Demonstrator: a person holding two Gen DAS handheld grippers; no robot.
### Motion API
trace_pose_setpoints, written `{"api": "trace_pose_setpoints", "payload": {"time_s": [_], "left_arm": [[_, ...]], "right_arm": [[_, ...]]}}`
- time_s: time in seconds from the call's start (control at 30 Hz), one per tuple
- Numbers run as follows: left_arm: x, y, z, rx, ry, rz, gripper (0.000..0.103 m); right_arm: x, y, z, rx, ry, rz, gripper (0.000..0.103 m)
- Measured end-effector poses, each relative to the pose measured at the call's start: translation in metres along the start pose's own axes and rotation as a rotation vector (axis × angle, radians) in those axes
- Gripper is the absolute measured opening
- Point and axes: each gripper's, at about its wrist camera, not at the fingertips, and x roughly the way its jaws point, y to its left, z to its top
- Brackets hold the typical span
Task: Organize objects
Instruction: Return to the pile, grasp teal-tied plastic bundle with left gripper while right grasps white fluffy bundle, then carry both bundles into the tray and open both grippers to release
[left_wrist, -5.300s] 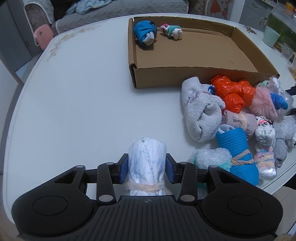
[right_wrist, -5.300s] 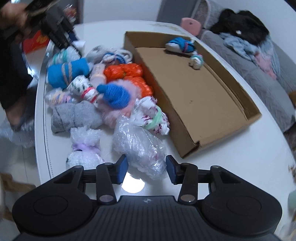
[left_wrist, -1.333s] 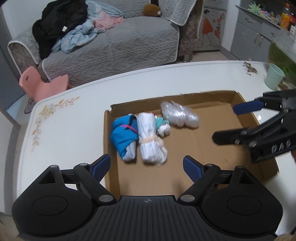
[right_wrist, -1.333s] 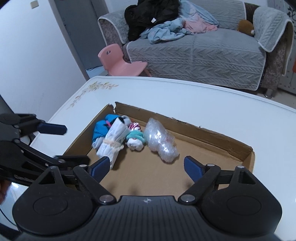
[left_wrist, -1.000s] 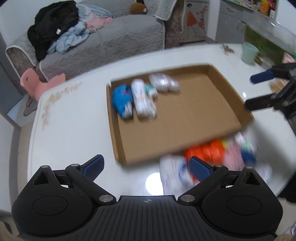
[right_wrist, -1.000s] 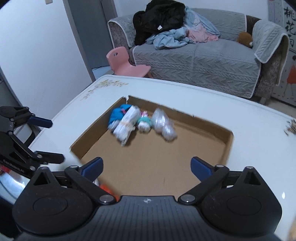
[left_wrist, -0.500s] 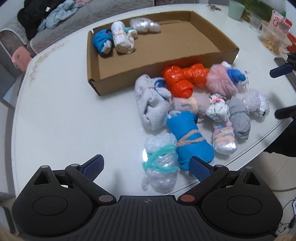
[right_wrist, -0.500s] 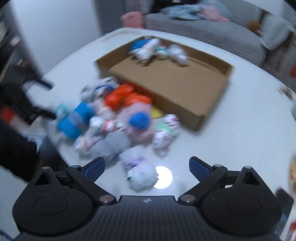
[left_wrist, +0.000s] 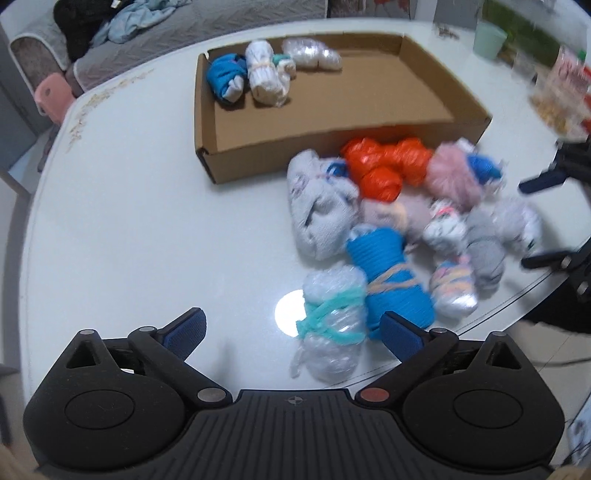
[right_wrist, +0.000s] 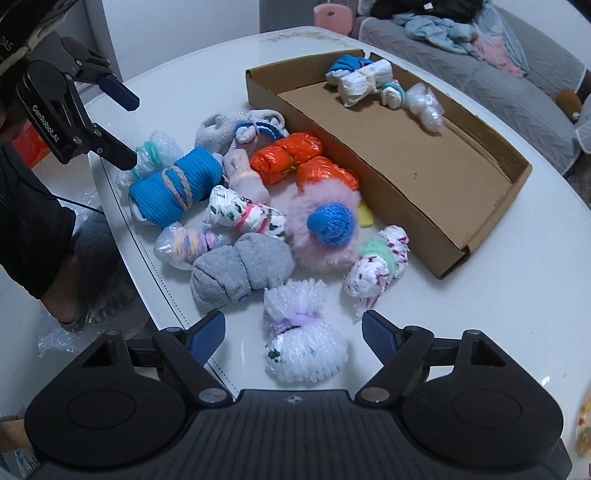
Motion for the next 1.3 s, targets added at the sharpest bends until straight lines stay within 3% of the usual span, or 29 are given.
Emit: {"api": "trace_pose_setpoints", "payload": {"time_s": [0.13,0.2,0.3,0.43,0.63,0.7,0.77,1.13,1.3], "left_arm": [[0.01,-0.005,-0.002,0.053,0.004,0.05,0.1],[0.016,-0.004,-0.001,0.041,0.002,0.04,0.101],[0.023,-0.009,-0.002,0.059,-0.003,0.032,0.1],[0.031,-0.012,-0.003,0.074,-0.006,0.034,0.095],[0.036,-0.01,-0.001,0.048,0.0,0.0,0.078],[0.034,-0.01,0.0,0.043,-0.005,-0.03,0.058],[0.034,-0.011,0.002,0.043,-0.006,-0.045,0.049],[0.023,-0.001,0.008,0.033,-0.008,-0.026,0.046],[-0.006,0.014,0.022,-0.017,-0.066,-0.012,0.046]], "right_arm": [[0.001,0.001,-0.003,-0.005,0.018,-0.002,0.07],[0.002,0.0,-0.004,-0.005,0.025,0.003,0.068],[0.005,-0.001,-0.004,0.003,0.043,0.018,0.056],[0.008,-0.002,-0.005,0.007,0.063,0.009,0.053],[0.008,-0.003,-0.004,0.019,0.069,0.008,0.046],[0.007,-0.004,-0.004,0.03,0.07,0.011,0.04],[0.006,-0.005,-0.003,0.042,0.074,0.019,0.038],[-0.001,0.001,0.001,0.07,0.066,0.04,0.037],[-0.016,0.006,0.002,0.066,0.033,0.039,0.037]]}}
